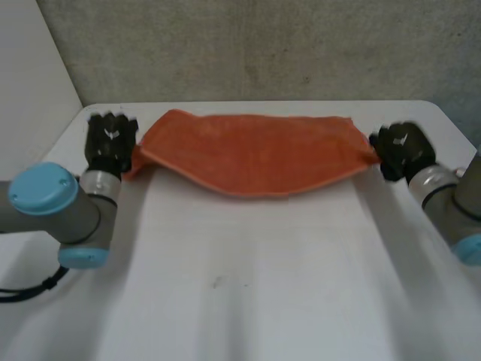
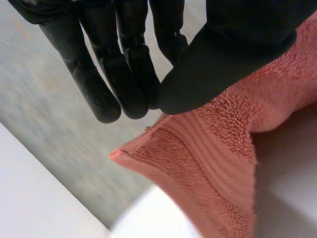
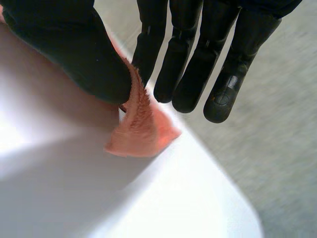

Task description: Fold the laundry

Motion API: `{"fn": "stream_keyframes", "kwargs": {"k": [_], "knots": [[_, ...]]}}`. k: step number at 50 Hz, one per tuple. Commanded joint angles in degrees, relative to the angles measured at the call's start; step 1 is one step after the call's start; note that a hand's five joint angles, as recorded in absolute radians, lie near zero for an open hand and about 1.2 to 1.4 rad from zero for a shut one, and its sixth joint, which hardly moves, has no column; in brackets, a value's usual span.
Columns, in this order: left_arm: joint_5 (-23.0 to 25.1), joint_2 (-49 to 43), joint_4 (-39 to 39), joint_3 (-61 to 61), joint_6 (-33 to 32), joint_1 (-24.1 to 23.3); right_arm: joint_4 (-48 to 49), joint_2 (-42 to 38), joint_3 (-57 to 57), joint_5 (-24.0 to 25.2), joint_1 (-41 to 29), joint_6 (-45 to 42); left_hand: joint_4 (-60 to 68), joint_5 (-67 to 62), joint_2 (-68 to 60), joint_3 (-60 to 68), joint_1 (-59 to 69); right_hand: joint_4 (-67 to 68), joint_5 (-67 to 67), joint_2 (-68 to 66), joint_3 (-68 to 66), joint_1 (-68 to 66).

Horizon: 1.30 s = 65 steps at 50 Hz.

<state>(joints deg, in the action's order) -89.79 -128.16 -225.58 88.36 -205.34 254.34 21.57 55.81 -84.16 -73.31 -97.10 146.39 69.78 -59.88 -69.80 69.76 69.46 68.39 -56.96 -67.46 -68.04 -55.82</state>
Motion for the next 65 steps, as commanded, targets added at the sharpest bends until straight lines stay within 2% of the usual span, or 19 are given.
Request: {"fn": "stream_keyframes", "kwargs": {"k": [1, 7, 13, 22, 25, 26, 27, 28, 29, 34, 42, 49, 57, 59, 60, 61, 65], "knots": [[0.1, -1.3, 10.1, 1.5, -1.0, 0.0, -7.3, -1.3, -1.8, -0.7, 0.4, -5.0, 10.2, -10.1, -10.2, 10.2, 10.5, 11.6, -13.0, -12.5, -12.0, -24.2], [0.3, 5.4, 18.7, 6.9, -1.0, 0.1, -17.2, 6.0, -3.1, -2.1, 2.1, -5.0, 10.2, -10.1, -10.2, 10.2, 10.5, 11.6, -13.0, -12.5, -12.0, -24.2], [0.3, 9.3, 19.1, 10.6, -1.0, 0.0, -23.3, 11.1, -4.8, -2.3, 4.1, -5.2, 10.2, -10.1, -10.2, 10.2, 10.5, 11.6, -13.0, -12.5, -12.0, -24.2], [0.9, 7.1, 18.1, 10.5, -1.0, 0.1, -24.1, 12.9, -8.0, -1.8, 6.5, -5.4, 10.2, -10.1, -10.2, 10.2, 10.5, 11.6, -13.0, -12.5, -12.0, -24.2], [1.0, 5.5, 17.1, 10.0, -1.0, 0.1, -23.8, 12.9, -8.4, -1.6, 7.7, -5.3, 3.2, -3.1, -3.2, 3.2, 3.5, 11.6, -13.0, -12.5, -12.0, -24.2], [1.0, 5.2, 16.7, 9.9, -1.0, 0.1, -23.3, 12.7, -8.4, -1.6, 8.1, -5.1, -6.5, 6.6, 6.5, -6.5, -6.2, 11.6, -13.0, -12.5, -12.0, -24.2], [1.0, 5.2, 16.7, 9.9, -1.0, 0.1, -23.3, 12.7, -8.4, -1.6, 8.1, -5.1, -6.6, 6.7, 6.6, -6.6, -6.3, 11.6, -13.0, -12.5, -12.0, -24.2], [1.0, 5.0, 16.2, 9.8, -1.1, 0.1, -22.5, 12.5, -8.4, -1.5, 8.3, -4.9, -16.7, 16.8, 16.8, -16.7, -16.4, 11.6, -13.0, -12.5, -12.0, -24.2], [1.0, 4.8, 15.9, 9.8, -1.1, 0.1, -21.7, 12.4, -8.4, -1.6, 8.5, -4.8, -19.3, 19.4, 19.4, -19.3, -19.0, 11.6, -13.0, -12.5, -12.0, -24.2], [1.0, 4.8, 15.9, 9.7, -1.1, 0.5, -20.3, 12.4, -8.3, -1.5, 9.6, -4.6, -19.5, 19.6, 19.5, -19.5, -19.2, 11.6, -13.0, -12.5, -12.0, -24.2], [1.1, 5.1, 16.2, 10.7, -1.1, 3.0, -20.0, 11.8, -8.4, -1.5, 9.9, -4.5, -19.4, 19.5, 19.4, -19.3, -19.0, 11.6, -13.0, -12.5, -12.0, -24.2], [1.2, 5.3, 16.4, 11.6, -1.0, 3.3, -20.0, 10.7, -8.4, -1.5, 9.6, -4.5, -18.4, 18.5, 18.4, -18.3, -18.0, 11.6, -13.0, -12.5, -12.0, -24.2], [1.2, 5.4, 16.4, 11.8, -1.0, 3.3, -20.0, 10.4, -8.5, -1.5, 9.5, -4.5, -5.9, 6.0, 5.9, -5.9, -5.6, 11.6, -13.0, -12.5, -12.0, -24.2], [1.2, 5.4, 16.4, 11.8, -0.9, 3.3, -20.0, 10.0, -8.5, -1.5, 9.5, -4.5, 3.1, -3.0, -3.1, 3.2, 3.4, 11.6, -13.0, -12.5, -12.0, -24.2], [1.2, 5.4, 16.4, 11.8, -0.9, 3.3, -20.0, 10.0, -8.5, -1.5, 9.5, -4.5, 3.2, -3.1, -3.2, 3.2, 3.5, 11.6, -13.0, -12.5, -12.0, -24.2], [1.2, 5.4, 16.4, 11.8, -0.9, 3.2, -20.0, 9.9, -8.5, -1.5, 9.5, -4.5, 10.1, -10.0, -10.1, 10.2, 10.5, 11.6, -13.0, -12.5, -12.0, -24.2], [1.2, 5.3, 16.5, 11.8, -0.9, 3.2, -20.0, 9.8, -8.5, -1.5, 9.4, -4.5, 10.2, -10.1, -10.2, 10.2, 10.5, 11.6, -13.0, -12.5, -12.0, -24.2]]}}
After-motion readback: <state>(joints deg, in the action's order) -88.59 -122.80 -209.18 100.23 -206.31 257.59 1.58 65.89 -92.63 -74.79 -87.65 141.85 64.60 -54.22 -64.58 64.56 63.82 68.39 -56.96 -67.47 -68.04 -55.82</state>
